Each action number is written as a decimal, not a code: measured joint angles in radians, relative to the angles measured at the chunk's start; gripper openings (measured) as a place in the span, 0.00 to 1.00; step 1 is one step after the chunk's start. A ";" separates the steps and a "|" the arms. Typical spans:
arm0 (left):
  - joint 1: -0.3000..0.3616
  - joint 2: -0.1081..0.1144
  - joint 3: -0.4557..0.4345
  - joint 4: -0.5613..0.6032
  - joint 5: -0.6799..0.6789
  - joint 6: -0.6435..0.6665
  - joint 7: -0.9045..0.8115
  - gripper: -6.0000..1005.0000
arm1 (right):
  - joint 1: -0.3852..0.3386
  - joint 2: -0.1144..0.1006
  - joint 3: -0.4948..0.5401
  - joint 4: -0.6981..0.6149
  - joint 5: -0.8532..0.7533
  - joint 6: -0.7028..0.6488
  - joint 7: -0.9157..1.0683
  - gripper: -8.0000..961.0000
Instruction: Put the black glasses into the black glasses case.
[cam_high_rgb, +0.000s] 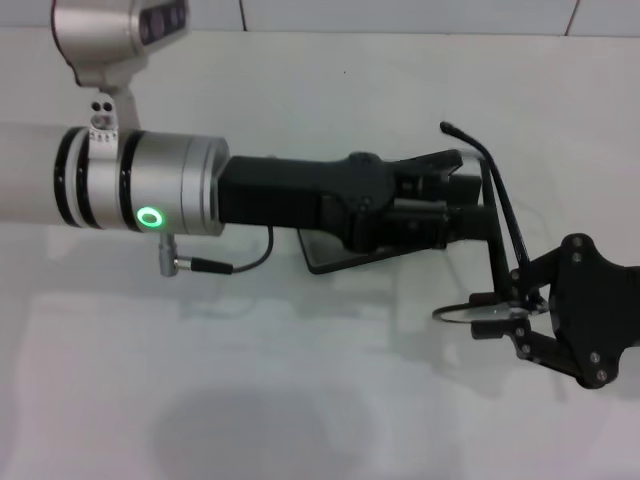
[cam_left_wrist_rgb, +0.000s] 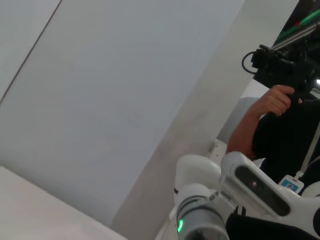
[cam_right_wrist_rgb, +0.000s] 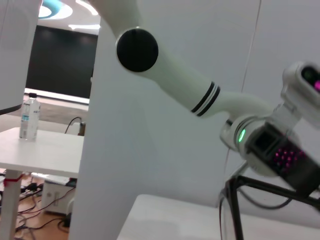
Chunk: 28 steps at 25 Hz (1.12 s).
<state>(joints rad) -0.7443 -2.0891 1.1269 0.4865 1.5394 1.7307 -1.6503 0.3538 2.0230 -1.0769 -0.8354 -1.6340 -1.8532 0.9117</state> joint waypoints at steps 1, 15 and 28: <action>0.000 0.000 0.005 -0.004 0.000 0.000 -0.001 0.53 | 0.000 0.000 0.000 0.004 0.005 0.000 -0.007 0.13; -0.001 0.000 0.051 -0.003 -0.008 -0.016 -0.020 0.53 | -0.003 -0.004 0.006 0.011 0.011 -0.005 -0.025 0.13; -0.059 -0.001 0.103 -0.012 -0.041 -0.016 -0.057 0.53 | -0.007 -0.004 0.002 0.012 0.006 0.003 -0.046 0.13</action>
<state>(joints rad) -0.8033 -2.0897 1.2299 0.4749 1.4989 1.7146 -1.7076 0.3464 2.0186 -1.0746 -0.8236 -1.6280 -1.8505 0.8655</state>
